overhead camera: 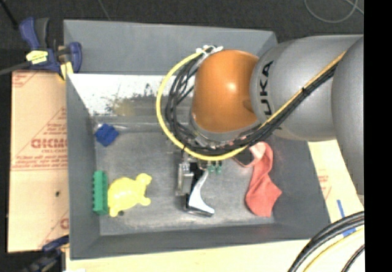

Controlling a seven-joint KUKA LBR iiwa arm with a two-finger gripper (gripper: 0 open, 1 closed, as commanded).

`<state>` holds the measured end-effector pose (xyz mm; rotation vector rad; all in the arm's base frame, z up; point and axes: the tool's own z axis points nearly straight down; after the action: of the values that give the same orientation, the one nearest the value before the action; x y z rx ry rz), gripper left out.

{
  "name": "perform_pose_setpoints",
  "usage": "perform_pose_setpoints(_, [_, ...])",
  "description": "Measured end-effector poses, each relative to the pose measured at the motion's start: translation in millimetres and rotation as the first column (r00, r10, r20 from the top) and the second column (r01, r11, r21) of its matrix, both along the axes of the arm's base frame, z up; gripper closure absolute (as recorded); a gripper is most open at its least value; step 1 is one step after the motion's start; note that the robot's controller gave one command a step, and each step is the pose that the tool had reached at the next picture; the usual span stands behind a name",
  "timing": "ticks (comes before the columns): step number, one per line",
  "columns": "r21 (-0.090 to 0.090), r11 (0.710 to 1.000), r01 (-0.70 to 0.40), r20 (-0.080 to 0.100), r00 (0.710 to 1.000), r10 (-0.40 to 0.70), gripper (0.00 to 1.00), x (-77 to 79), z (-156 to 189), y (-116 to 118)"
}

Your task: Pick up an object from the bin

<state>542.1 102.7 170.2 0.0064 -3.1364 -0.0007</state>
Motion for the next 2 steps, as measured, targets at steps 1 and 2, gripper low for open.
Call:
perform_pose_setpoints(1, [0.001, 1.000, 0.002, 0.008, 1.000, -0.002, 0.00, 1.7, 4.4, -0.5])
perform_pose_setpoints(2, [0.002, 1.000, -0.012, 0.010, 1.000, 0.012, 0.00, -11.9, -20.5, -26.1])
